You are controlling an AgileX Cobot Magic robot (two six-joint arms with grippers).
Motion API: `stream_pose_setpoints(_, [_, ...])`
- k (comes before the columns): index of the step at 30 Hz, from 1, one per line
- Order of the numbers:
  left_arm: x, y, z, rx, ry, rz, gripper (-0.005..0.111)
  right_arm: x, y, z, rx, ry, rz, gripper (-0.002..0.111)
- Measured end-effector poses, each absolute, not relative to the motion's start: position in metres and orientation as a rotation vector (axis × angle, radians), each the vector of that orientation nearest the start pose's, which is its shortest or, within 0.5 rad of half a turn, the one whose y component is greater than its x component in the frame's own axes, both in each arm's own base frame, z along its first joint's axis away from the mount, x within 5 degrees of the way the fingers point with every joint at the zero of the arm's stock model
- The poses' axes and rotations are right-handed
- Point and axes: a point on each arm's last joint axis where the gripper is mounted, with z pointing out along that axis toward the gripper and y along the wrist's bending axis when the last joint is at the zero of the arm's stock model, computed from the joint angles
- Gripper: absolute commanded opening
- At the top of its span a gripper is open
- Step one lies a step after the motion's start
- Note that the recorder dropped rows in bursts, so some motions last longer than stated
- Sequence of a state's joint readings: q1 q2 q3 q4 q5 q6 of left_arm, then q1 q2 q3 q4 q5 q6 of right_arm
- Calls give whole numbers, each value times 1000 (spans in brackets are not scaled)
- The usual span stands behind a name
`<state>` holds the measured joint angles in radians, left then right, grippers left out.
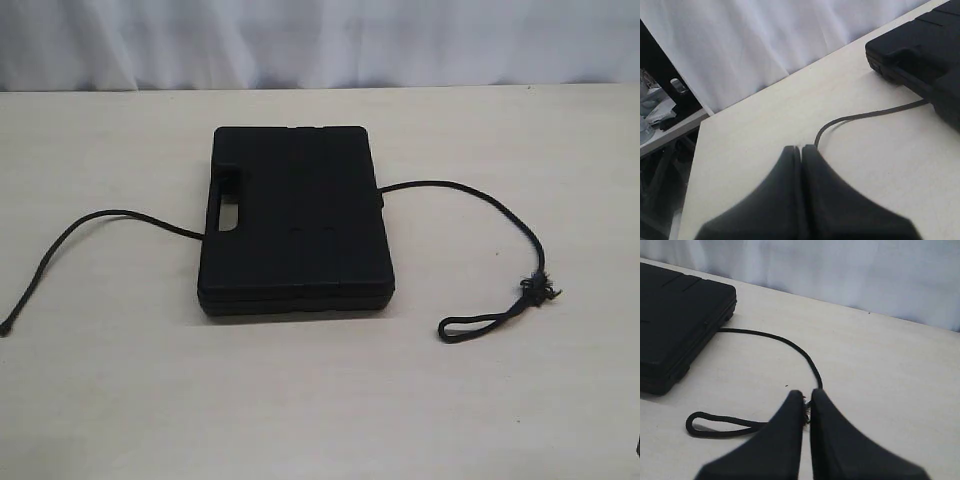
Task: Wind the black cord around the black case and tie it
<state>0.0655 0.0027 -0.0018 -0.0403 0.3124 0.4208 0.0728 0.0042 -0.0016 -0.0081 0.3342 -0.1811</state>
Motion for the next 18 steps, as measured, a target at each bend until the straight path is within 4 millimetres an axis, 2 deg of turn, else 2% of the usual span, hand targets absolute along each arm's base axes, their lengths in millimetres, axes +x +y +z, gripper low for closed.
stream_pose_setpoints(7, [55,3,190,287,1727,321,0,54,4,183,-241,1805,-88,5])
stream_pose_setpoints(10, [56,3,212,131,1503,239,0,55,4,187,-222,1769,-75,5])
stream_pose_setpoints(13, [52,10,232,-77,1278,139,0,56,5,199,-145,1634,-8,5])
stream_pose_setpoints(18, [36,23,258,-248,933,161,0,55,0,225,78,1353,153,5])
